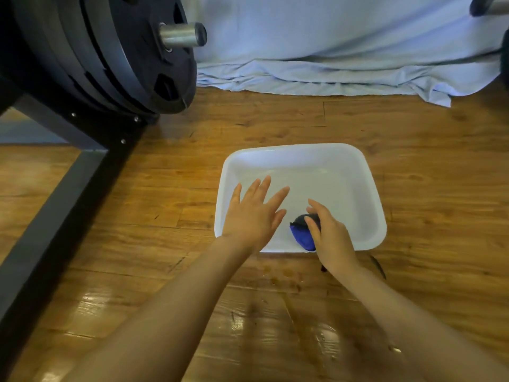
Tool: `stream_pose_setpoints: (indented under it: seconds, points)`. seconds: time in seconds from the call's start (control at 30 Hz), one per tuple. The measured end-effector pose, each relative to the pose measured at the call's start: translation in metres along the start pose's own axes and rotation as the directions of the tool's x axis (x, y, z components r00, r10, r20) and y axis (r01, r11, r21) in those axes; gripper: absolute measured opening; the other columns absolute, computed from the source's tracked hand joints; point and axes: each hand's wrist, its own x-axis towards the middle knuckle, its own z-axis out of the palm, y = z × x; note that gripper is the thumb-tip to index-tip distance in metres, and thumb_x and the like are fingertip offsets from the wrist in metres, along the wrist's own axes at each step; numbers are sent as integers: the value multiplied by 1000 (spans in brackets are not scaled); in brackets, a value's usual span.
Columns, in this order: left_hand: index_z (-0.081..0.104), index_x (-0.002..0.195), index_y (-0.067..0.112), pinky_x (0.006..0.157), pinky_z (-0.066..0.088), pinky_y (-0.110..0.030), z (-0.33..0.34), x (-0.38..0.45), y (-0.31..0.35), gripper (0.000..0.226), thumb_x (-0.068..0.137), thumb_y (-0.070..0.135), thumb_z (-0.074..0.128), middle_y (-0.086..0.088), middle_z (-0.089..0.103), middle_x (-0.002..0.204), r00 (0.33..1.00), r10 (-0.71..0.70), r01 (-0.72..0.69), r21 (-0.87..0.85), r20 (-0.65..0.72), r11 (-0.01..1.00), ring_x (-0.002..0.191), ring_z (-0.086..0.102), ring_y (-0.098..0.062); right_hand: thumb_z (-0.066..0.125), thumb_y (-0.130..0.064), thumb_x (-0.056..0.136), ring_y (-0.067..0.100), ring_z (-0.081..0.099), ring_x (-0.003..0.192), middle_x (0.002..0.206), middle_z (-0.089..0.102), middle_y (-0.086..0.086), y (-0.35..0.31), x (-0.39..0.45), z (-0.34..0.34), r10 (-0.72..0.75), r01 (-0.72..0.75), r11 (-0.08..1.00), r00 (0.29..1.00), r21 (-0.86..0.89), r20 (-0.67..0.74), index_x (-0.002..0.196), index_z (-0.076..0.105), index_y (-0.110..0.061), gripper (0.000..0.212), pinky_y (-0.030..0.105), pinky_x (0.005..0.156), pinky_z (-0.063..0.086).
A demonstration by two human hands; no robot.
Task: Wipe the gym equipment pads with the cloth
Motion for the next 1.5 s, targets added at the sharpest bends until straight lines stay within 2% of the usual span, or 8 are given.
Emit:
stream_pose_setpoints:
  seconds: [0.23, 0.4, 0.63, 0.77, 0.87, 1.07, 1.2, 1.5]
  points:
    - [2, 152, 44, 118, -5, -46, 31, 2, 4, 52, 102, 49, 18, 2, -1, 163, 997, -45, 49, -70, 62, 996, 150, -3, -21, 57, -26, 93, 21, 58, 117, 130, 60, 1, 16, 5, 17, 21, -19, 999, 999, 51, -28, 141, 41, -17, 51, 27, 98, 41]
    - [0, 152, 44, 119, -3, -46, 46, 4, 9, 52, 102, 49, 17, 2, 0, 163, 995, -64, 72, -99, 83, 992, 150, 0, -20, 62, -28, 91, 18, 61, 112, 125, 64, -1, 24, 2, 23, -57, 52, 996, 996, -65, -73, 135, 49, -16, 48, 28, 93, 47]
    - [2, 152, 44, 118, -2, -47, 52, -2, 4, 51, 103, 48, 18, 2, 2, 163, 996, -67, 75, -134, 66, 988, 150, 1, -19, 64, -21, 88, 11, 59, 106, 120, 66, 2, 16, -12, 6, -193, 200, 979, 969, 28, -157, 133, 51, -11, 48, 24, 92, 46]
    - [2, 152, 44, 118, -3, -48, 49, -9, 1, 51, 103, 48, 16, 2, 1, 163, 995, -74, 83, -137, 72, 987, 150, 0, -19, 60, -43, 87, 20, 58, 114, 127, 61, 3, 24, -18, 12, -215, 222, 962, 975, -158, 62, 139, 45, -15, 62, 35, 98, 48]
    - [0, 152, 44, 119, -3, -48, 44, -13, 1, 52, 102, 48, 16, 1, -1, 163, 995, -62, 73, -133, 84, 988, 150, -1, -19, 51, -64, 82, 25, 55, 119, 131, 57, 4, 35, -21, 13, -275, 308, 909, 949, -280, 154, 141, 41, -14, 78, 42, 105, 41]
    - [0, 151, 44, 119, -3, -50, 39, -16, 1, 52, 102, 50, 16, 2, -1, 163, 995, -66, 75, -132, 72, 988, 150, -2, -20, 35, -71, 87, 24, 24, 144, 155, 31, 4, 34, -22, 9, -353, 357, 840, 931, -410, 87, 148, 30, -14, 84, 48, 118, 14]
    - [0, 151, 44, 119, -3, -50, 37, -19, 4, 53, 101, 50, 16, 2, -2, 163, 995, -41, 51, -115, 88, 992, 150, -3, -20, 20, -77, 87, 25, 27, 143, 153, 34, 3, 34, -18, 7, -305, 334, 832, 942, -443, 138, 145, 37, -19, 84, 46, 117, 12]
    - [-1, 152, 43, 118, -5, -49, 25, -14, 0, 52, 103, 49, 17, 1, -2, 163, 993, -12, 19, -65, 114, 998, 150, -3, -22, 41, -67, 83, 17, 25, 143, 153, 34, -4, 18, -13, -24, -198, 222, 913, 975, -341, 105, 146, 35, -26, 75, 40, 120, 13]
